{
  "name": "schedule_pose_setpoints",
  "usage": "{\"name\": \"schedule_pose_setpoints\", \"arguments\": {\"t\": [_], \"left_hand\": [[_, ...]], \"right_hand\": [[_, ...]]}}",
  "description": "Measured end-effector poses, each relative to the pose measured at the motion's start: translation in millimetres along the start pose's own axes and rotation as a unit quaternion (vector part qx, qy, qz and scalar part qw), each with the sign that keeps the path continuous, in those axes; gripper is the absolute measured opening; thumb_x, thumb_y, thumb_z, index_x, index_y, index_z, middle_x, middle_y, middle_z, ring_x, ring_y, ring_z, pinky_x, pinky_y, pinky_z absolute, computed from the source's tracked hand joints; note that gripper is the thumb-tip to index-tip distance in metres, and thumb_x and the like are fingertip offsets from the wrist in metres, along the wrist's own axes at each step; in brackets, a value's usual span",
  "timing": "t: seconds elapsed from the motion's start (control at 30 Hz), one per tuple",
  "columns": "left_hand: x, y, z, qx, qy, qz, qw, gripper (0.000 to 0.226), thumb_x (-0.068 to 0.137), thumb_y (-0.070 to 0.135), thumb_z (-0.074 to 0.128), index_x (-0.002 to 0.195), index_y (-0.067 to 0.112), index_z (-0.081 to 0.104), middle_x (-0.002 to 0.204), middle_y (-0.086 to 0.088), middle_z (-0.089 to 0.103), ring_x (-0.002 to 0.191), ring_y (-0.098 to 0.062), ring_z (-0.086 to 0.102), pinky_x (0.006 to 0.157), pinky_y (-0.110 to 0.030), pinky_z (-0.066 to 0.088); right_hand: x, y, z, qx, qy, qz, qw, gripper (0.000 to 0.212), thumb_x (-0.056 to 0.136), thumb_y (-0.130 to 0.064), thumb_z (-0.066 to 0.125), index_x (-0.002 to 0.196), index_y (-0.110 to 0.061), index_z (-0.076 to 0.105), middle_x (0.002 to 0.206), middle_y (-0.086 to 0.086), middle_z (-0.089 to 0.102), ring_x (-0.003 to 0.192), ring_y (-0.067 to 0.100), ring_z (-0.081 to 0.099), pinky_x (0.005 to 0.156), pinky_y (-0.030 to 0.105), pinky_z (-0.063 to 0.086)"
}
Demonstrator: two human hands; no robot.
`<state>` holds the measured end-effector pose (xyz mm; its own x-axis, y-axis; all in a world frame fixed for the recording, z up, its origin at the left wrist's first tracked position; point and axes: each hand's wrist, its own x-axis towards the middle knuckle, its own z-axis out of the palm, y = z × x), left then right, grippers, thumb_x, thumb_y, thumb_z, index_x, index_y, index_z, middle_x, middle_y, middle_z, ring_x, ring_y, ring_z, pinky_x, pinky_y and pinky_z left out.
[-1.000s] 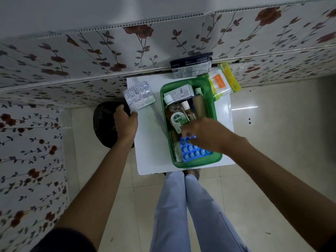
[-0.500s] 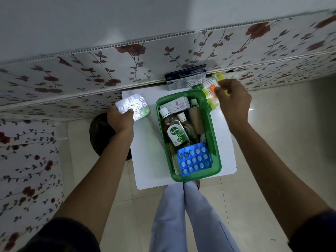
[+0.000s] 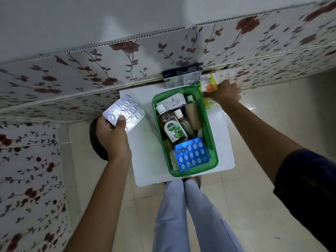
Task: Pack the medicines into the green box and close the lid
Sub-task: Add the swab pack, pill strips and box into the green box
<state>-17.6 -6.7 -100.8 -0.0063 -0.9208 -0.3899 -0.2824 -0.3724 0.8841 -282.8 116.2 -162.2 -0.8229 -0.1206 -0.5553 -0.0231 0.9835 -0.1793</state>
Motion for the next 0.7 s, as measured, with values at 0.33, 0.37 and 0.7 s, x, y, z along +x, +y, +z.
{"name": "schedule_pose_setpoints", "arguments": {"t": [0.33,0.37,0.7], "left_hand": [[-26,10,15,-0.039,-0.023,0.004,0.999,0.023,0.082,0.001,0.06,0.088,0.023,0.056,0.093,0.003,0.066,0.086,-0.014,0.064,0.08,-0.031,0.052],[-27,11,14,-0.041,-0.024,0.005,0.999,0.023,0.083,0.001,0.059,0.087,0.023,0.056,0.093,0.003,0.066,0.085,-0.013,0.064,0.08,-0.031,0.052],[-22,13,4,-0.066,0.007,-0.025,0.998,0.023,0.086,0.003,0.055,0.109,0.0,0.059,0.101,-0.009,0.067,0.093,-0.022,0.064,0.095,-0.046,0.051]], "right_hand": [[-17,15,-13,0.172,-0.029,-0.048,0.984,0.053,0.069,-0.03,0.077,0.109,-0.003,0.054,0.111,0.015,0.064,0.099,0.027,0.059,0.079,0.034,0.047],[-23,15,-18,0.179,-0.02,-0.055,0.982,0.046,0.072,-0.028,0.074,0.108,-0.004,0.057,0.11,0.014,0.065,0.099,0.027,0.061,0.079,0.033,0.048],[-143,9,-40,0.346,-0.003,-0.202,0.916,0.047,0.081,-0.013,0.065,0.119,-0.019,0.038,0.093,-0.008,0.062,0.073,0.008,0.063,0.056,0.015,0.054]]}}
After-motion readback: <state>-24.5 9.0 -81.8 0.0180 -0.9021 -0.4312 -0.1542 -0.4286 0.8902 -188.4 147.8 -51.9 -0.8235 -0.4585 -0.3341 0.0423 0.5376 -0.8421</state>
